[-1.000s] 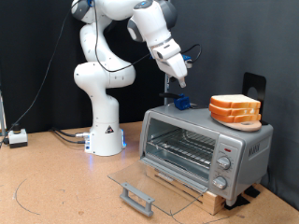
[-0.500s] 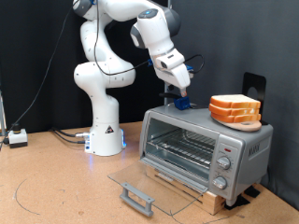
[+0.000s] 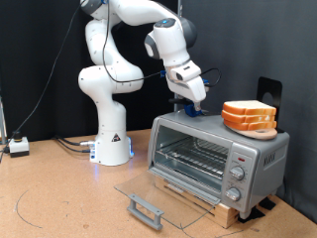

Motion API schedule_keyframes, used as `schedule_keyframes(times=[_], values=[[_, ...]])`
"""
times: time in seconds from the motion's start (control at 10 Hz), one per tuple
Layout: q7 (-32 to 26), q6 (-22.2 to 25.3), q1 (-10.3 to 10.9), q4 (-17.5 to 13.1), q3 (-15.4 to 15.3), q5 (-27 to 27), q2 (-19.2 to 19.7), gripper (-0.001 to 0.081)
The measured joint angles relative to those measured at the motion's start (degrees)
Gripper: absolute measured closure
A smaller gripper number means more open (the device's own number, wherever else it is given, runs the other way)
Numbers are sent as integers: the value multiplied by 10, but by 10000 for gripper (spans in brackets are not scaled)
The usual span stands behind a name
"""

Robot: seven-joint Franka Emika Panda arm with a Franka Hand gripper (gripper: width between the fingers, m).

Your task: Make a piece of toast with the oven

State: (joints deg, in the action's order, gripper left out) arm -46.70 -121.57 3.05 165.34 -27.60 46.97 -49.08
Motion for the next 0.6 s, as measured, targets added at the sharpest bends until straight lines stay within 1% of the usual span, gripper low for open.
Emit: schedule_keyframes(times=[0.4,0.6], values=[[0,-19,0,0,-30,25,19,-3],[0,-26,0,0,-39,36,22,-3]])
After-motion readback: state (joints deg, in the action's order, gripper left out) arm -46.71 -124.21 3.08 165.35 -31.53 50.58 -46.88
